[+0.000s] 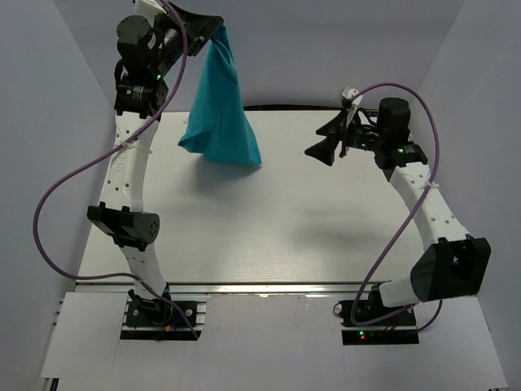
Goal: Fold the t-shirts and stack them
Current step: Pick up the crumpled T-shirt from the center of the board, then place the crumpled T-shirt at the center of the board.
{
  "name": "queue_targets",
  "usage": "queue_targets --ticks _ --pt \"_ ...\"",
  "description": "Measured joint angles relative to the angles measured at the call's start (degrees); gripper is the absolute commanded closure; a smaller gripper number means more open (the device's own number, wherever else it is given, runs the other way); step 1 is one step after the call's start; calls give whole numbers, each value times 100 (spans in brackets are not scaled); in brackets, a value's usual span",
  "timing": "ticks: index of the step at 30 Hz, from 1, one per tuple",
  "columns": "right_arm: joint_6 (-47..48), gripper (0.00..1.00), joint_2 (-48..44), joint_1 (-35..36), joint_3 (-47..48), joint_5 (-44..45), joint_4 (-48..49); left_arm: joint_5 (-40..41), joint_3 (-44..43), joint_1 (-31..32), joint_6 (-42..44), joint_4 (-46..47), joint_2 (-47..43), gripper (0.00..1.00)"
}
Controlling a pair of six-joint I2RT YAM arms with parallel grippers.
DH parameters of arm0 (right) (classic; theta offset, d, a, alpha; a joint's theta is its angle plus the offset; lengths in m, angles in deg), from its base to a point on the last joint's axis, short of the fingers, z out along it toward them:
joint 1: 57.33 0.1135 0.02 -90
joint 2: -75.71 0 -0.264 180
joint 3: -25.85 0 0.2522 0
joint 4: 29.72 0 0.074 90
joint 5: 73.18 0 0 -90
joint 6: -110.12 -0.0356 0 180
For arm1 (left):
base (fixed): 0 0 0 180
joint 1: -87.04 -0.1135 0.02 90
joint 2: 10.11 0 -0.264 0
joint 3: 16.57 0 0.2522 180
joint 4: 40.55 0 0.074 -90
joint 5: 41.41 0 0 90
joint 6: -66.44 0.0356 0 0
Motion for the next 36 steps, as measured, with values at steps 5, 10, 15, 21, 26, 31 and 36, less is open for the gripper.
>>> queue_targets --ticks 5,10,15,21,26,31,36 --pt "-273 11 -269 306 -151 177 782 -20 0 227 -393 236 -61 100" --pt "-367 11 -463 304 -291 385 1281 -50 -149 809 -815 645 -66 100" --pt "-382 11 -573 306 -417 605 1582 -55 -411 1224 -1241 1375 -26 100" --pt "-472 14 -839 306 -577 625 1744 179 -481 1331 -1305 1888 -33 100" --pt "-955 18 -1300 466 -1169 605 1875 295 -299 1346 -1202 1939 -103 100" --pt "-1178 19 -1510 1182 -1526 1019 1808 295 -205 1349 -1187 1899 -105 100" --pt "-1093 19 -1554 1797 -1543 1270 1792 295 -50 1357 -1141 1897 -140 100"
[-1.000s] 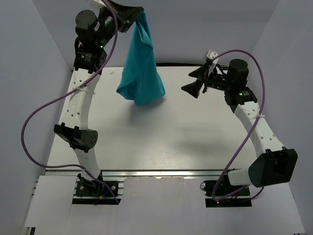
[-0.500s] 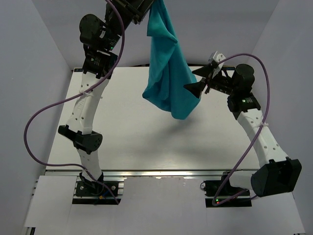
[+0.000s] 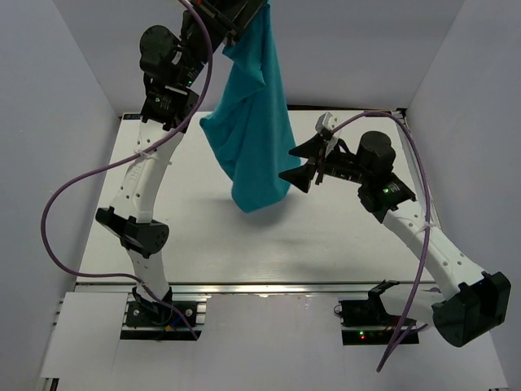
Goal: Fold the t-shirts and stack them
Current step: Place the crumpled T-shirt at the center of the board.
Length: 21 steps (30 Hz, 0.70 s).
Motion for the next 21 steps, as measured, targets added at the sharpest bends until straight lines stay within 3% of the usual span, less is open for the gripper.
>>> queue_targets --ticks 12,18,21 --pt "87 19 695 345 83 778 450 28 385 105 227 -195 -39 100" --pt "-155 17 1158 778 476 2291 514 33 385 168 249 -195 -39 100" --pt "-245 21 1281 890 551 2944 645 35 385 201 258 -195 -37 100"
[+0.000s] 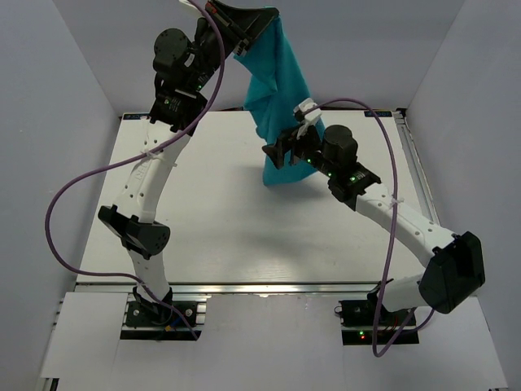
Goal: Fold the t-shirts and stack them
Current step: Place the crumpled T-shirt at the center of the board.
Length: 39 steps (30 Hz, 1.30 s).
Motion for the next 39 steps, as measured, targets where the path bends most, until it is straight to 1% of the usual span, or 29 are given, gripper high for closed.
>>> queue_targets --ticks 3,4,5,7,8,11,17,18,19,20,21,25,28,33,39 --pt "26 29 109 136 101 907 52 -2 0 20 4 0 -2 100" --pt "39 34 164 184 173 1237 37 -2 0 24 2 0 -2 100" --pt "79 51 227 221 249 1567 35 -2 0 24 4 0 -2 100" --pt "166 74 269 262 297 2028 48 0 0 24 4 0 -2 100" --pt "227 100 262 282 295 2199 50 0 0 24 4 0 -2 100" --pt "348 100 179 286 214 2509 90 -2 0 24 11 0 -2 100" --pt "612 100 -275 278 -243 2588 212 2 120 24 96 7 -42 100" --pt "643 87 -393 278 -337 2527 212 7 160 24 116 2 -55 100" --pt "632 71 -474 278 -378 2446 208 9 188 24 133 0 -66 100" --pt "601 27 -522 275 -382 2365 212 13 227 24 149 0 -81 100" --pt "566 11 -553 282 -382 2293 238 15 249 24 157 -2 -94 100" --pt "498 11 -496 326 -334 1987 289 15 262 24 179 0 -116 100" --pt "339 11 -264 391 -155 1880 284 15 264 24 177 7 -136 100" --pt "20 11 118 555 234 1947 203 57 264 68 177 11 -149 100" --pt "-273 11 240 815 455 2240 114 63 315 162 179 59 -153 100"
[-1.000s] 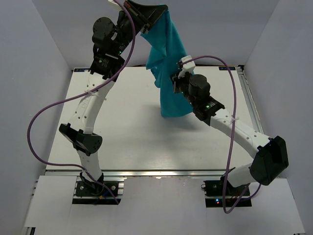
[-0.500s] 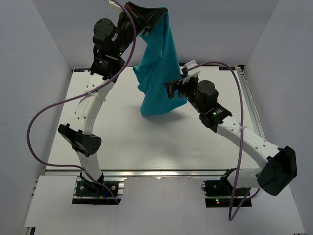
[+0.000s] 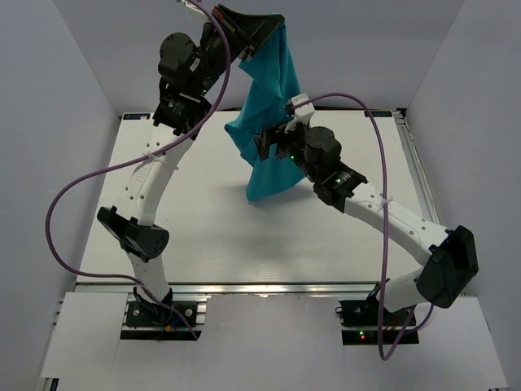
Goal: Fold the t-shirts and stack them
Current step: Place the crumpled T-shirt at the center of the board.
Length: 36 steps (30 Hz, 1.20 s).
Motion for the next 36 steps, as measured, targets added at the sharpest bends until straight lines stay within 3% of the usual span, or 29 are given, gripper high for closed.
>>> queue_targets --ticks 3,5,7,8,11,19,25,30,36 --pt "-138 17 179 63 256 256 -79 9 66 33 0 31 -2 100" --pt "-179 30 352 63 396 435 -74 13 101 46 0 37 -2 100" --pt "-201 55 511 55 450 557 -72 13 118 50 17 33 -2 100" --pt "-212 74 581 35 452 586 -79 15 127 50 26 33 -4 100" --pt "-227 100 748 -50 452 570 -103 31 210 48 66 42 -46 100" --pt "109 100 186 -295 -20 -81 -142 170 466 50 345 -15 -304 100" --pt "1093 100 -1408 -931 -833 -1862 -446 546 621 50 984 -439 -730 100" --pt "2164 100 -2365 -1818 -861 -3320 -1344 769 1222 50 1513 -848 -1392 100" --pt "3626 100 -2916 -2531 -647 -4601 -3156 568 2402 59 1615 -1364 -2369 100"
